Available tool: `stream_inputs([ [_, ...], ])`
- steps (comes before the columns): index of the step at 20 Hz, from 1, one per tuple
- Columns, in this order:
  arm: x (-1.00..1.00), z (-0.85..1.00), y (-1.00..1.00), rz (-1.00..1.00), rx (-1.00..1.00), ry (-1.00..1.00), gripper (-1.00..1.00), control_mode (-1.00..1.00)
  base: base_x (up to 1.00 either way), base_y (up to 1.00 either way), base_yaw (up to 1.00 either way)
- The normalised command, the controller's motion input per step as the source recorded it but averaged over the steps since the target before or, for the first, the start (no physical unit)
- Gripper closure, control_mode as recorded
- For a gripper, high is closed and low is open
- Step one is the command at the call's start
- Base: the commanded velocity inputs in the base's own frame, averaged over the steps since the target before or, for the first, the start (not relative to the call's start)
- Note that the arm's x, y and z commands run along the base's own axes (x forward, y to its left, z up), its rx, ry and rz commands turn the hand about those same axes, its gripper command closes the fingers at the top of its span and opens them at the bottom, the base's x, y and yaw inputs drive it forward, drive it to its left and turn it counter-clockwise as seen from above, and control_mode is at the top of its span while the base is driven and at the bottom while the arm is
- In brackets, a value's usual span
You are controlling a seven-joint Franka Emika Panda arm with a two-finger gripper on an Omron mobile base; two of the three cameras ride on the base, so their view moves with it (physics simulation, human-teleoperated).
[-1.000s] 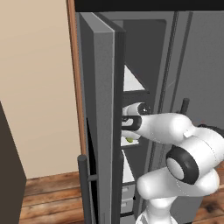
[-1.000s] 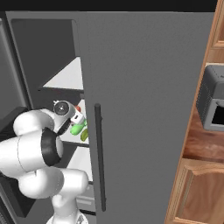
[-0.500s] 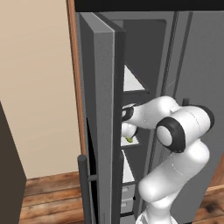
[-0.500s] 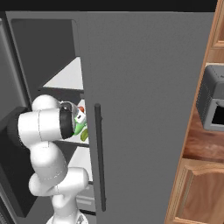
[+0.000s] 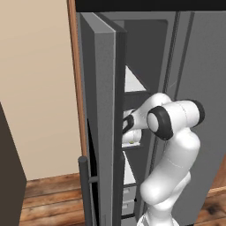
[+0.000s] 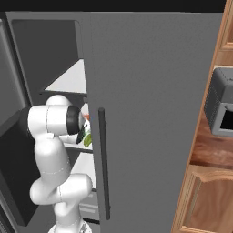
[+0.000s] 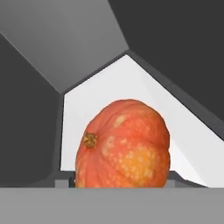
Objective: Take the squash and garlic from the highest rack and move them to the second highest rack where the mango and corn are located, to maximize freezer space. Close the freezer door after rearranging.
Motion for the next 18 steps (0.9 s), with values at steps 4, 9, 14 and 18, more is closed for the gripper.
stream_inputs([
  [4, 0.06, 0.03, 0.00, -0.02, 0.00, -0.01, -1.00, -1.00, 0.00, 0.00, 0.00],
  [9, -0.30, 0.53, 0.00, 0.00, 0.00, -0.12, -1.00, -1.00, 0.00, 0.00, 0.00],
  [14, -0.60, 0.95, 0.04, 0.00, 0.00, -0.15, -1.00, -1.00, 0.00, 0.00, 0.00],
  [18, -0.80, 0.97, 0.03, 0.00, 0.00, -0.07, -1.00, -1.00, 0.00, 0.00, 0.00],
])
